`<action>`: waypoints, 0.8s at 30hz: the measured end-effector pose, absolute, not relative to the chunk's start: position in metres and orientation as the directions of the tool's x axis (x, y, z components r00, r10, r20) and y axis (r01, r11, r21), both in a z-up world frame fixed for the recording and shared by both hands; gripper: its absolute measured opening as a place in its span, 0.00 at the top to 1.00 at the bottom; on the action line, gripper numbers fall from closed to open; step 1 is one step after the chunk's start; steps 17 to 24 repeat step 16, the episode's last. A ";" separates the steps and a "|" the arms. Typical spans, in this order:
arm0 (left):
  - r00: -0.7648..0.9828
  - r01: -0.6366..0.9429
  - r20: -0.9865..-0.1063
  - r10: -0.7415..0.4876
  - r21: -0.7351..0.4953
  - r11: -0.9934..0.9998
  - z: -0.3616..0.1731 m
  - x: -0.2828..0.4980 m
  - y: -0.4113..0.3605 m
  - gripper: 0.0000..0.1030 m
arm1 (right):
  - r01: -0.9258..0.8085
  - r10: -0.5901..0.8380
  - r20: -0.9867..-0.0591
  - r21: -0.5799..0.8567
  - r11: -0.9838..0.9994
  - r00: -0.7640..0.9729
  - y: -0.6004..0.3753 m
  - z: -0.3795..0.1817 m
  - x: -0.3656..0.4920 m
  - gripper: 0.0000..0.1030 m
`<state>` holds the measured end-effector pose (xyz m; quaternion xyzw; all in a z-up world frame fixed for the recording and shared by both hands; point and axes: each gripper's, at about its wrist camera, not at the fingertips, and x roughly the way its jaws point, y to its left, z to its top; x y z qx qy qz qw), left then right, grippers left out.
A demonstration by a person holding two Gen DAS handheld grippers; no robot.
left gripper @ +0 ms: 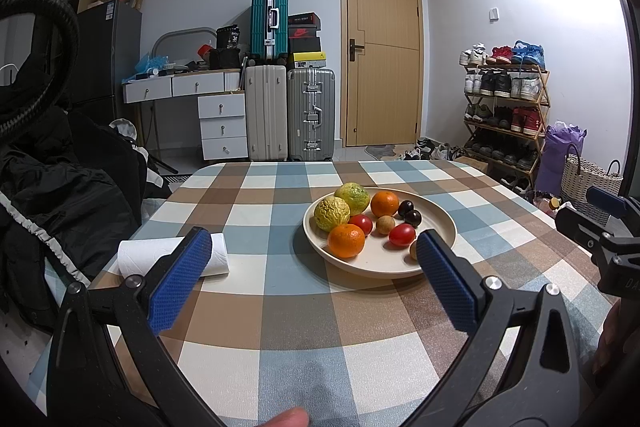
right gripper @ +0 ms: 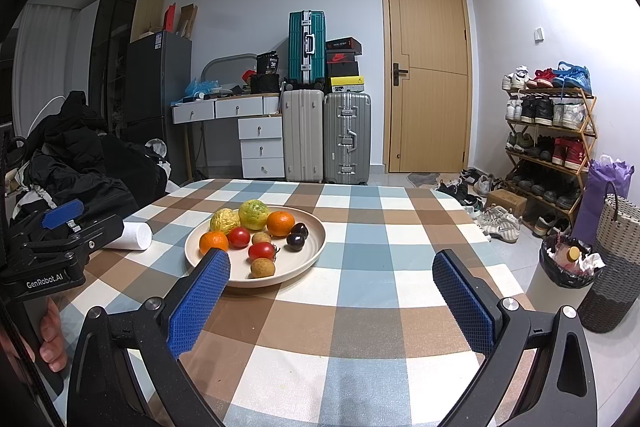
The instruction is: Organize fruits
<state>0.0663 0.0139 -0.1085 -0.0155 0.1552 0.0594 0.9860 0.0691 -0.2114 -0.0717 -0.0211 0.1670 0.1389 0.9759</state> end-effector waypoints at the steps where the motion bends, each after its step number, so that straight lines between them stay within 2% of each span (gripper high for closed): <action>1: 0.945 -0.122 -0.308 0.112 -0.012 0.992 -0.109 0.067 0.014 0.01 | -0.278 0.264 -0.332 0.005 0.961 0.906 -0.211 -0.072 0.069 0.00; 24: 0.945 -0.119 -0.309 0.110 -0.012 0.993 -0.110 0.067 0.014 0.01 | -0.273 0.260 -0.332 0.006 0.962 0.907 -0.213 -0.073 0.069 0.00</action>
